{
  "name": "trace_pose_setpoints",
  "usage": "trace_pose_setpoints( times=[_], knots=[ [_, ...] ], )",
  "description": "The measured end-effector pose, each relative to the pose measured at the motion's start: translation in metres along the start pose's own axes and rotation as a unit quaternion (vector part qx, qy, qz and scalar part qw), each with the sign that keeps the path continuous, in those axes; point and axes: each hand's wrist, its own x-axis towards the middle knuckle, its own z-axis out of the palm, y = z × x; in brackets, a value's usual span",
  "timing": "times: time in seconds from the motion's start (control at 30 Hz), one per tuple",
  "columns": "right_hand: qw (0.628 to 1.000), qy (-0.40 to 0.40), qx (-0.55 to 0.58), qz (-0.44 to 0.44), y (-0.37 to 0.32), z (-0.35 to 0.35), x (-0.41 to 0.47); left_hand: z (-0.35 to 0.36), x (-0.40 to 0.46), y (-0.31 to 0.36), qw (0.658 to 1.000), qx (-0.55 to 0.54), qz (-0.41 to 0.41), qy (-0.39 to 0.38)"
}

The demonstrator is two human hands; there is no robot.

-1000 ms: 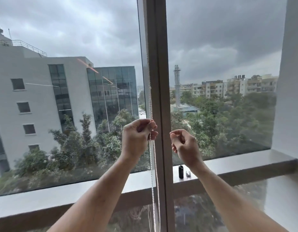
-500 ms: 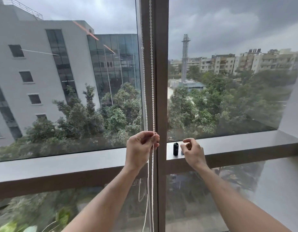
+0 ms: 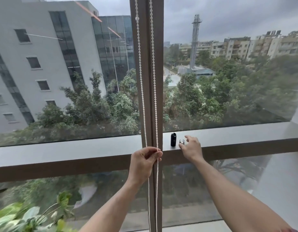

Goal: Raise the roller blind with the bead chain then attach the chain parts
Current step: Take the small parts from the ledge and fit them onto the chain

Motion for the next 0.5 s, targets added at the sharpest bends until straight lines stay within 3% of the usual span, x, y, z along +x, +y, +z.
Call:
trace_pose_setpoints(
  times=[0.27, 0.5],
  knots=[
    [0.993, 0.013, -0.082, -0.085, -0.008, 0.008, 0.010, 0.012, -0.014, -0.020, 0.999, 0.010, -0.030, 0.024],
    [0.990, 0.039, -0.095, -0.096, -0.004, 0.020, 0.014, 0.015, -0.022, -0.027, 0.999, 0.012, -0.041, 0.019]
  ],
)
